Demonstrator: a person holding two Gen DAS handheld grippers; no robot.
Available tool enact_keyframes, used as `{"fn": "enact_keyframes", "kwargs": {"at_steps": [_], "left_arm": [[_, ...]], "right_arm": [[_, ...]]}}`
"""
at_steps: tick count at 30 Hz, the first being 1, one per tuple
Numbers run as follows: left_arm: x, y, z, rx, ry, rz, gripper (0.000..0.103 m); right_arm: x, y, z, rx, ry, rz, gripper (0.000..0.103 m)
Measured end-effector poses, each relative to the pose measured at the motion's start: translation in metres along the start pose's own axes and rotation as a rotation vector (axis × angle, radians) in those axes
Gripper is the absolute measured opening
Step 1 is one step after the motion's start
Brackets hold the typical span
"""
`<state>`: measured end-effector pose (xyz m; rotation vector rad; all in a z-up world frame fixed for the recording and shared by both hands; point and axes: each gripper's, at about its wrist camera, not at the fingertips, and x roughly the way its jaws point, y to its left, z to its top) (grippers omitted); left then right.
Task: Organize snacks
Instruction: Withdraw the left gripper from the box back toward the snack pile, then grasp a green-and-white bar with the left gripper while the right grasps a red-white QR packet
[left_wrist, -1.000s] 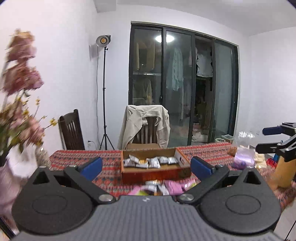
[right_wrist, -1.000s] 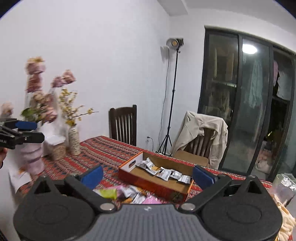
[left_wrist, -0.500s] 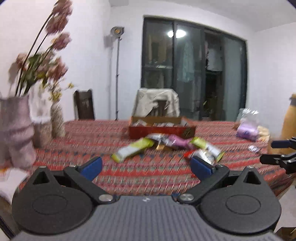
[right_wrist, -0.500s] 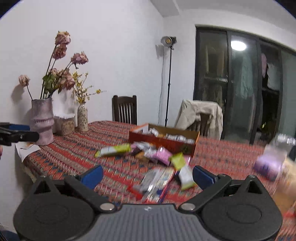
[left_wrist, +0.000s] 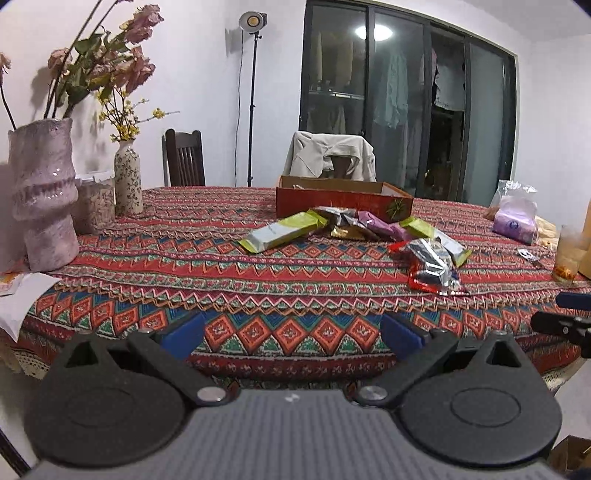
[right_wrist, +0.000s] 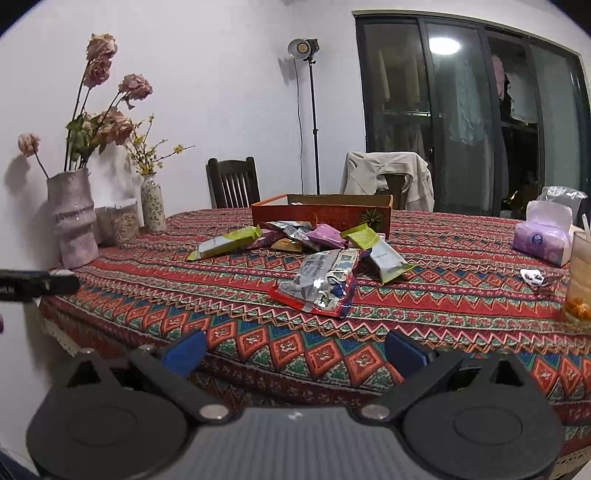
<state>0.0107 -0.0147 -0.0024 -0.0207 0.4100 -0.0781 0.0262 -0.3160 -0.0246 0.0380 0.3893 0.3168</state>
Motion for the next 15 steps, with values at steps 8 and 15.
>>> {"fn": "enact_keyframes", "kwargs": {"at_steps": [8,15], "left_arm": [[0.026,0.007,-0.007,0.009,0.065,0.03,0.103],[0.059,0.012,0.012,0.035,0.081,0.0,0.103]], "right_arm": [[0.022,0.0,0.002,0.004,0.029,-0.021,0.103],[0.052,-0.003,0.012,0.039,0.058,-0.006,0.103]]}}
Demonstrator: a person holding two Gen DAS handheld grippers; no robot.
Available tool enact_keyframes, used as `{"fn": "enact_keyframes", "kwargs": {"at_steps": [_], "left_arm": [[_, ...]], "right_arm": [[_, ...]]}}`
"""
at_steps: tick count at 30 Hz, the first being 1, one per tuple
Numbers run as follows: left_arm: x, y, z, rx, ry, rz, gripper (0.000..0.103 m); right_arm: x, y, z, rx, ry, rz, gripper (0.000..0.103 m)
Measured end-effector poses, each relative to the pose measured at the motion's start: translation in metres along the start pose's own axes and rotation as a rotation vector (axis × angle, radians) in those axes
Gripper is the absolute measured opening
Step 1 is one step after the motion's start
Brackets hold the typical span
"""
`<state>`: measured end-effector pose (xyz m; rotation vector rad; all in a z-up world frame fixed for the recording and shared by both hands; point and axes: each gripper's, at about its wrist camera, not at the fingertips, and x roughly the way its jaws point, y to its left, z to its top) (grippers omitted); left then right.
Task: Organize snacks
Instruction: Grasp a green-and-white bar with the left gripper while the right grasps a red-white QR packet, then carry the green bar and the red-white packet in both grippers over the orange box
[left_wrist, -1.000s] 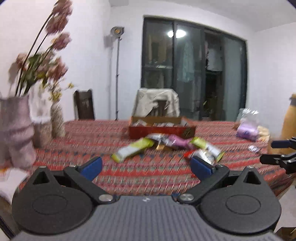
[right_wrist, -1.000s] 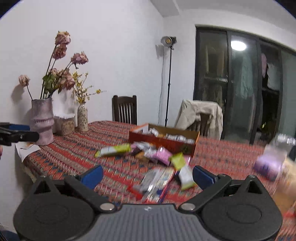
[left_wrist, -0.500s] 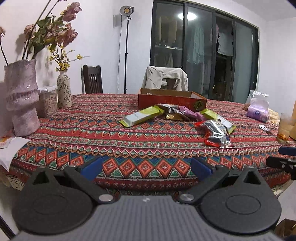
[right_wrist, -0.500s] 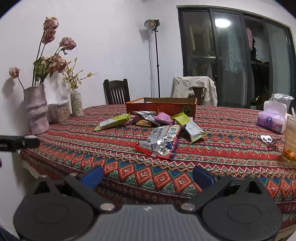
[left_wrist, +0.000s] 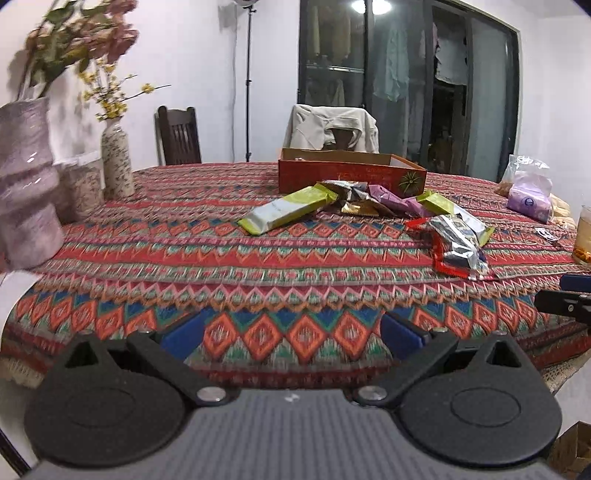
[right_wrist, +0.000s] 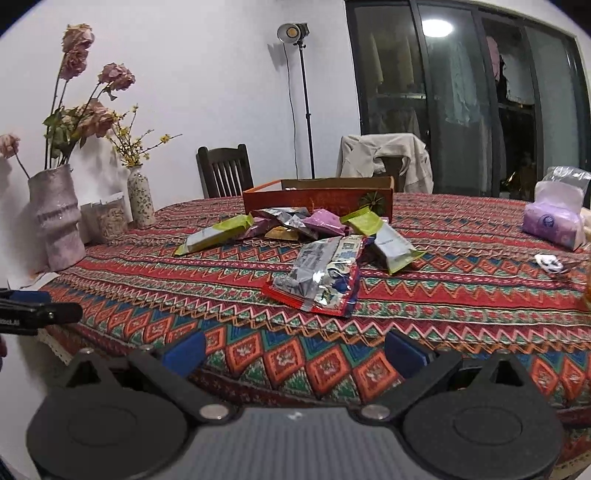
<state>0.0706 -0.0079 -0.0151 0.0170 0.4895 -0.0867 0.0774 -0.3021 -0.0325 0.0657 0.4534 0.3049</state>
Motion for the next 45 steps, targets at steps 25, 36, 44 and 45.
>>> {"fn": "enact_keyframes", "kwargs": {"at_steps": [25,36,44,45], "left_arm": [[0.238,0.037,0.125,0.18,0.084,-0.138,0.091],[0.269,0.038,0.12,0.164,0.161,-0.233,0.042],[0.215,0.052,0.109,-0.001,0.137,-0.192,0.039],[0.206,0.053,0.106,-0.018,0.133,-0.183,0.039]], "right_arm": [[0.19,-0.033,0.085,0.06,0.154,-0.068,0.079],[0.219,-0.039,0.088,0.027,0.205,-0.058,0.076],[0.206,-0.036,0.086,0.019,0.214,-0.047,0.066],[0.202,-0.035,0.085,0.019,0.211,-0.045,0.066]]}}
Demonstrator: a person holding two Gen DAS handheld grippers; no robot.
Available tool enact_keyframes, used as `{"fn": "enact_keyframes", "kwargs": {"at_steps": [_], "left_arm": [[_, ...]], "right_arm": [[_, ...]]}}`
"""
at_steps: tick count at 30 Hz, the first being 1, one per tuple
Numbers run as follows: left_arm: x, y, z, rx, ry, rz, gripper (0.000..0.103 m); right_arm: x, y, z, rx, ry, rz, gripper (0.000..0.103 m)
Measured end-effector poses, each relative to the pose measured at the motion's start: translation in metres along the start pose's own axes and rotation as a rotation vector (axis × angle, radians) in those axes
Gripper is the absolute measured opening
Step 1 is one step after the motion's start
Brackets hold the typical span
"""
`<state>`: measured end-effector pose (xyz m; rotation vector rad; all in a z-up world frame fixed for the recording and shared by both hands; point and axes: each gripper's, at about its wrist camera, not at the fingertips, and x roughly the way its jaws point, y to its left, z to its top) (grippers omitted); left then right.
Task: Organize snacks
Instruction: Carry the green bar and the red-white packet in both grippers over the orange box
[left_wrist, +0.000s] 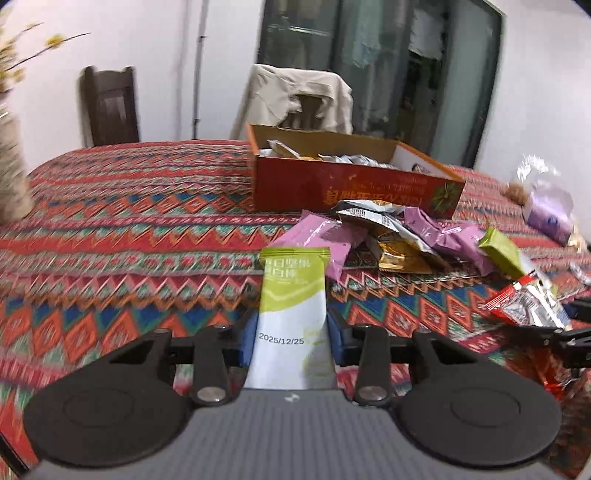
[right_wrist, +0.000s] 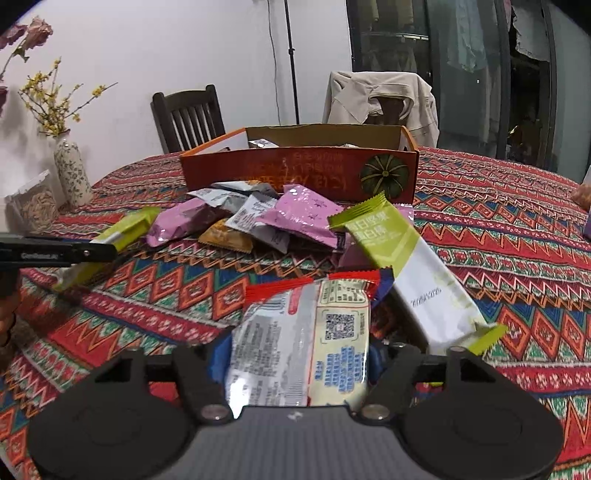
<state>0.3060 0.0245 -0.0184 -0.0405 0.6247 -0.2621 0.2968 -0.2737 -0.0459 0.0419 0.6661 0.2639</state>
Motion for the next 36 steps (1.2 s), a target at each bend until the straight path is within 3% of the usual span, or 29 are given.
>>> {"fn": "enact_keyframes", "kwargs": {"at_steps": [6,17,31,36], "left_arm": [[-0.057,-0.008,-0.027,-0.098,-0.023,0.022,0.039],[-0.122,-0.037,-0.052,-0.119,-0.072,0.085,0.039],[-0.113,-0.044,-0.038,-0.117,-0.086,0.074,0.039],[-0.099,-0.037,-0.013,-0.119,-0.087,0.028,0.039]], "right_arm": [[-0.03,0.005,-0.012,-0.001,-0.03,0.019,0.065],[-0.089,0.013,-0.024,-0.029,-0.115,0.075,0.065],[-0.096,-0.003,-0.034,0.009,-0.119,0.077,0.065],[-0.084,-0.013,-0.022,0.025,-0.106,0.091,0.064]]}}
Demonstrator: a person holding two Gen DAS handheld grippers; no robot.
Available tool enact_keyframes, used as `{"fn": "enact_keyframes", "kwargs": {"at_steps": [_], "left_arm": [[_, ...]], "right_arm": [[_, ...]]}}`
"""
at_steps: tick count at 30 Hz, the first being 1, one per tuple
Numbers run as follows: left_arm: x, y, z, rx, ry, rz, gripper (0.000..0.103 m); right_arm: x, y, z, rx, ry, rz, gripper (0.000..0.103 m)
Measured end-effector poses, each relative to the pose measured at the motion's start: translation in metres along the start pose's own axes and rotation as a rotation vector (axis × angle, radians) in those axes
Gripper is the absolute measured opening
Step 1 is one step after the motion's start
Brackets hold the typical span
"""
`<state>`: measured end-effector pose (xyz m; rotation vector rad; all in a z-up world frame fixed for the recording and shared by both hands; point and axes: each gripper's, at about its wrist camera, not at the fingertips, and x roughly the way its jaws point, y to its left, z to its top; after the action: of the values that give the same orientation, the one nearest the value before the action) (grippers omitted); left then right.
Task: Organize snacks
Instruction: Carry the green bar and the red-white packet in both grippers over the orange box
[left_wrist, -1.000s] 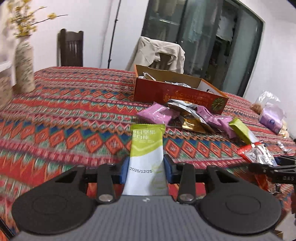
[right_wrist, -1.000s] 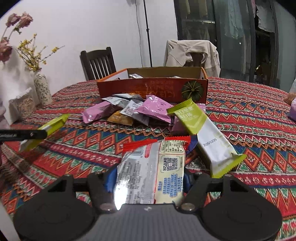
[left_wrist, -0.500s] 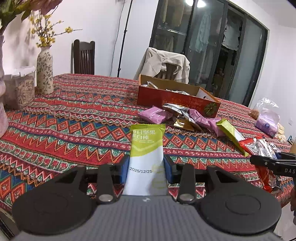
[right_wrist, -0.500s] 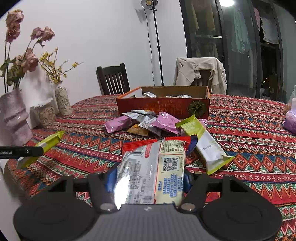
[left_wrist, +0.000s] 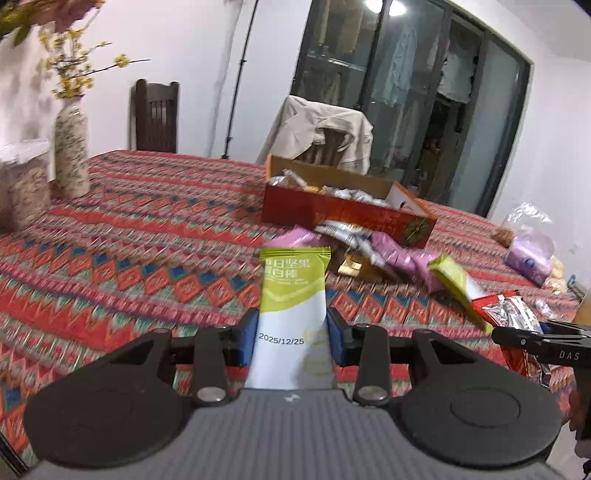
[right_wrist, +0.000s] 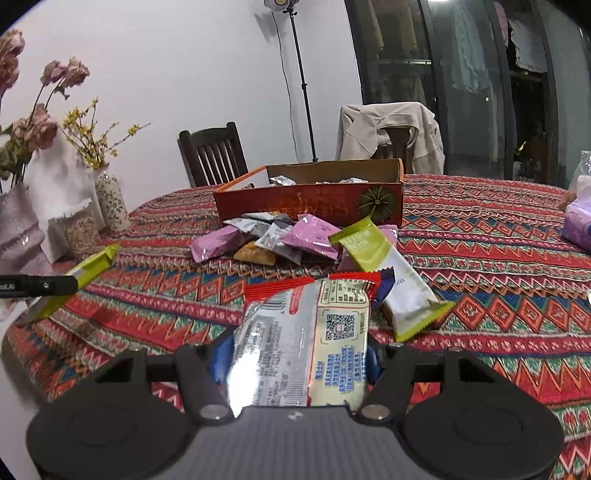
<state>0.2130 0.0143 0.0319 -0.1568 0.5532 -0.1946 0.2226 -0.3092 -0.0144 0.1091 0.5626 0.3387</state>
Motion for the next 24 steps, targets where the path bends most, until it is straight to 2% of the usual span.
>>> {"fn": "enact_keyframes", "kwargs": {"at_steps": [5,10,12,17,20,24], "left_arm": [[0.031,0.0,0.053,0.029,-0.043,-0.106,0.039],[0.09,-0.005,0.122,0.095,-0.061,-0.124,0.039],[0.124,-0.004,0.15,0.09,-0.032,-0.117,0.039],[0.208,-0.007,0.203,0.067,0.017,-0.069,0.039],[0.253,-0.006,0.22,0.057,0.054,-0.033,0.039],[0.308,-0.01,0.222,0.091,0.091,0.037,0.039]], "right_arm": [[0.011,-0.022,0.045,-0.01,-0.039,0.037,0.064],[0.032,-0.046,0.117,-0.041,-0.109,0.057,0.064],[0.049,-0.063,0.149,-0.011,-0.127,0.085,0.064],[0.113,-0.096,0.212,0.055,-0.081,0.121,0.064],[0.159,-0.108,0.239,0.074,-0.039,0.116,0.064],[0.226,-0.118,0.258,0.07,0.022,0.087,0.064]]}}
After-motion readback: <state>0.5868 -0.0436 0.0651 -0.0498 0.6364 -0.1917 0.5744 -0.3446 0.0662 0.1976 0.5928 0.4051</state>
